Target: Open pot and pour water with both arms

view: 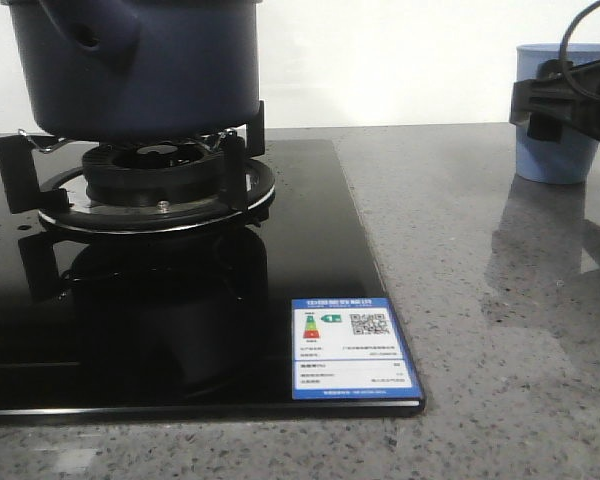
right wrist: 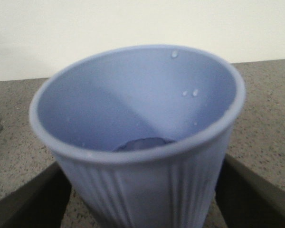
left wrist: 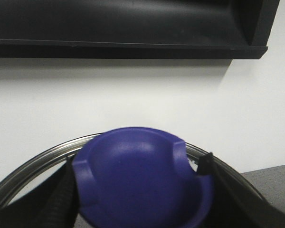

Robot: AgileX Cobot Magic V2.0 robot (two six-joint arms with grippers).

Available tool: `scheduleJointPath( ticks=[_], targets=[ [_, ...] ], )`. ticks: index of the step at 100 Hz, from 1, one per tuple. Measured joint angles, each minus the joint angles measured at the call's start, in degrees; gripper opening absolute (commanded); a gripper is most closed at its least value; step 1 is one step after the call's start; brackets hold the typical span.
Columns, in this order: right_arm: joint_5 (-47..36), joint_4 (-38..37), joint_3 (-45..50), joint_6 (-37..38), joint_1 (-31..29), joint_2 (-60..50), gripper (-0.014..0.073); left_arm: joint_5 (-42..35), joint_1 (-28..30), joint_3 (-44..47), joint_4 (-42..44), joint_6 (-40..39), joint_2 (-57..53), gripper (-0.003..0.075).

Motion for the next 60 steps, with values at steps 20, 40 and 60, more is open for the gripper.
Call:
scheduleJointPath(
  ticks=[20, 40, 60],
  targets=[
    [0.10, 0.00, -0.76, 0.00, 0.00, 0.92, 0.0463, 0.00, 0.00, 0.00, 0.00, 0.00, 0.00, 0.0378],
    [0.10, 0.00, -0.76, 0.00, 0.00, 0.92, 0.0299, 0.00, 0.00, 0.00, 0.12, 0.00, 0.00, 0.0378],
    [0.10, -0.15, -0.76, 0.00, 0.00, 0.92, 0.0299, 0.00, 0.00, 0.00, 0.12, 0.00, 0.00, 0.0378]
  ],
)
